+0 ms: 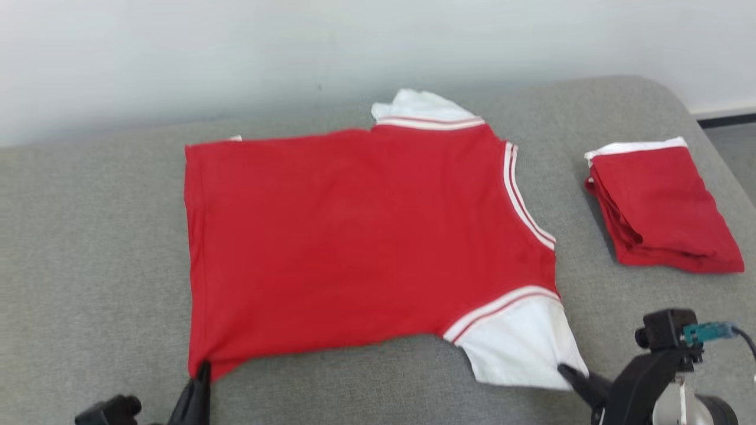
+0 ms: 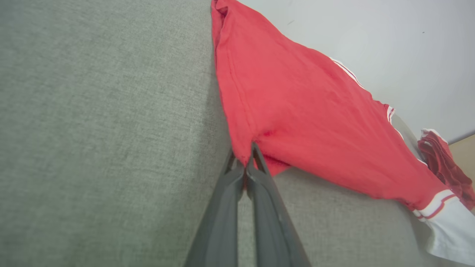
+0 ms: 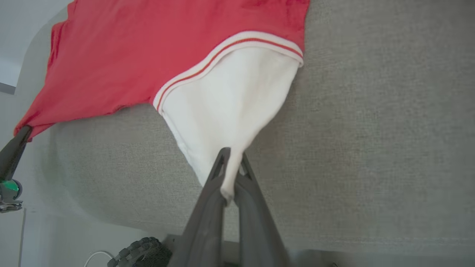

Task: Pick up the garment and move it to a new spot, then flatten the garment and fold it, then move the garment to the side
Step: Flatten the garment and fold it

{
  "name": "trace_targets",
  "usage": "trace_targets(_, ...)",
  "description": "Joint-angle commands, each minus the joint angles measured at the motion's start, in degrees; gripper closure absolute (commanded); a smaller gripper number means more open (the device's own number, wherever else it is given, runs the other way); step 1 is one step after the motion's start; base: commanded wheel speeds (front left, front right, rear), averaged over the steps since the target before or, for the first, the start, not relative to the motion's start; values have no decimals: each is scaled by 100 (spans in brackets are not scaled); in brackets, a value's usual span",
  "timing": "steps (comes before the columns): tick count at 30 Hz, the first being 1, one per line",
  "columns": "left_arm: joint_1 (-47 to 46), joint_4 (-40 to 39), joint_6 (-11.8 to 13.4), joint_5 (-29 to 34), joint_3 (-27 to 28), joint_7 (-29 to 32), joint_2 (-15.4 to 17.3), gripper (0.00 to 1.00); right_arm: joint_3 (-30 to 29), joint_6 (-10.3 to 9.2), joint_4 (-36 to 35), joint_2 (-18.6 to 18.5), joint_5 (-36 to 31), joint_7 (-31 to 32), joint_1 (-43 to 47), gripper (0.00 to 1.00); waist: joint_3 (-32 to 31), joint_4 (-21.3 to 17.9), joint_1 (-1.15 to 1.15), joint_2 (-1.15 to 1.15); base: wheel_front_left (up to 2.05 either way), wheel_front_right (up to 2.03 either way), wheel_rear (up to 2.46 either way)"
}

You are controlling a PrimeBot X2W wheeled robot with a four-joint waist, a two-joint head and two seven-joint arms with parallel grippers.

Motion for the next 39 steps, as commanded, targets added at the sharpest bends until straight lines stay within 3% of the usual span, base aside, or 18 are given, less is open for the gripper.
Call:
trace_targets(1, 163, -31, 49, 35, -23, 46, 43, 100, -49, 2, -21, 20, -82, 107, 156, 100, -182, 81, 1, 1, 0, 0, 0)
trace_targets(14, 1041, -546, 536, -10, -117, 690, 261, 100, -361, 2, -461, 188, -147, 1296, 1081, 100, -358, 159, 1, 1, 0, 0, 0)
trace_targets(20, 1046, -971, 612, 162, -252, 723, 304, 100, -459, 2, -496, 227, -184, 678, 602, 100, -332, 157, 1, 1, 0, 0, 0)
trace_targets(26, 689, -1153, 612, 254, -314, 738, 284, 100, -176, 2, -135, -145, -130, -51, -192, 100, -294, 182, 1, 1, 0, 0, 0)
trace_targets(39, -467, -499, 588, 372, -433, 815, 201, 100, 780, 2, 1146, -788, -77, -957, -1897, 100, 65, 277, 1, 1, 0, 0, 0)
